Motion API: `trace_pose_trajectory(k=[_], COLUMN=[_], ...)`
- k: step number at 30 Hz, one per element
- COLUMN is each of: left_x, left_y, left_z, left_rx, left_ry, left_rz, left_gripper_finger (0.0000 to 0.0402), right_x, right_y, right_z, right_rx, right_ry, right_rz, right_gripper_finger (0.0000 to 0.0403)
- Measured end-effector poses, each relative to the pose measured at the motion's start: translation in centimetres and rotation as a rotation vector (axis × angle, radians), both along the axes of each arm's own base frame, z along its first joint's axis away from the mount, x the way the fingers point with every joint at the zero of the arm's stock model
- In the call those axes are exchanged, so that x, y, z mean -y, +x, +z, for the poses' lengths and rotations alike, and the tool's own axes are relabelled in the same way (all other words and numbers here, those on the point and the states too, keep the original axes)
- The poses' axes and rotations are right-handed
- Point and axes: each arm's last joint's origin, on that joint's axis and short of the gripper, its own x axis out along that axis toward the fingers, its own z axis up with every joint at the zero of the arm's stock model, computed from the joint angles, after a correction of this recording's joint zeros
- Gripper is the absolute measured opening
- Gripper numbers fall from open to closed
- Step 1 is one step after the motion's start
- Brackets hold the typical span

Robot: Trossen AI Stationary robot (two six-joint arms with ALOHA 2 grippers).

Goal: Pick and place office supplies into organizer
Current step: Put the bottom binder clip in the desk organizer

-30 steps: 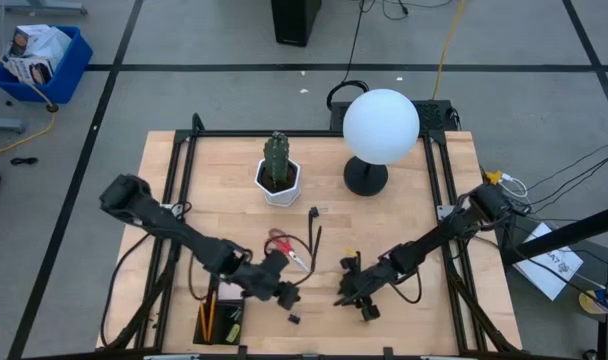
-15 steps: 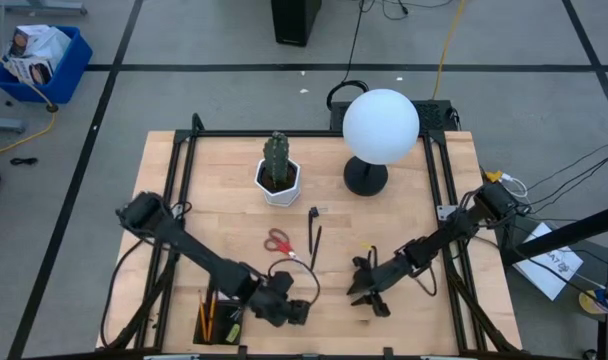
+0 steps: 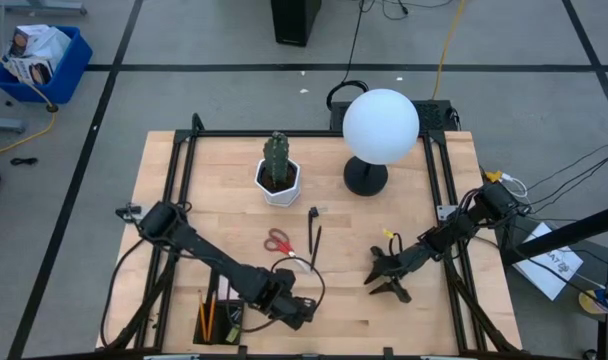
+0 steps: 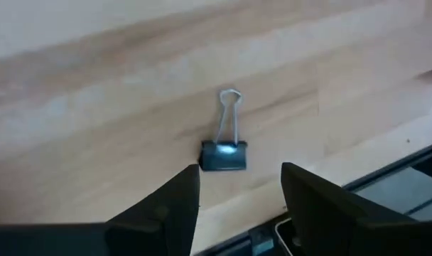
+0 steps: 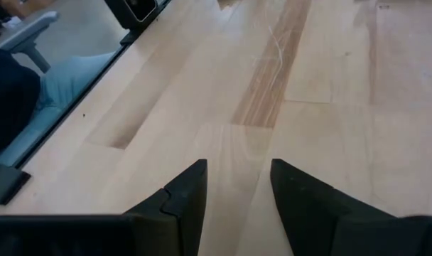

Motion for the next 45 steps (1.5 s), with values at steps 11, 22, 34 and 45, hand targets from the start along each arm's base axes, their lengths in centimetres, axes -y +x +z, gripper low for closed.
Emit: trace_pose_trajectory(k=[11,22,34,45], left_x=[1.8,2.6,2.6,1.8], left_y=[0.0,0.4,0.7,1.4], left_z=[-0.7,-3.7,-4.8,-4.5], left_rx=[0.067,0.006,-0.013,0.007], left_ry=[0.0,-0.022,-0.02,-0.033], left_rz=[0.031,-0.015,-0.038,-0.048], left_gripper_finger=[0.0205,0.0205,0.0205,0.0205], right_x=[0.2,-0.1,-0.6,-0.6], right_y=[-0.3,-0.4,-0.8,-0.8], right_z=[-0.1,0.1,0.1,0.1], right_rx=[0.004,0.02,0.025,0.027], right_ry=[-0.016,0.006,-0.001,-0.004], right_rz=[0.005,0.012,-0.006,-0.004], right_gripper_finger=[0.0153,0.0153,0.0153,0.0153])
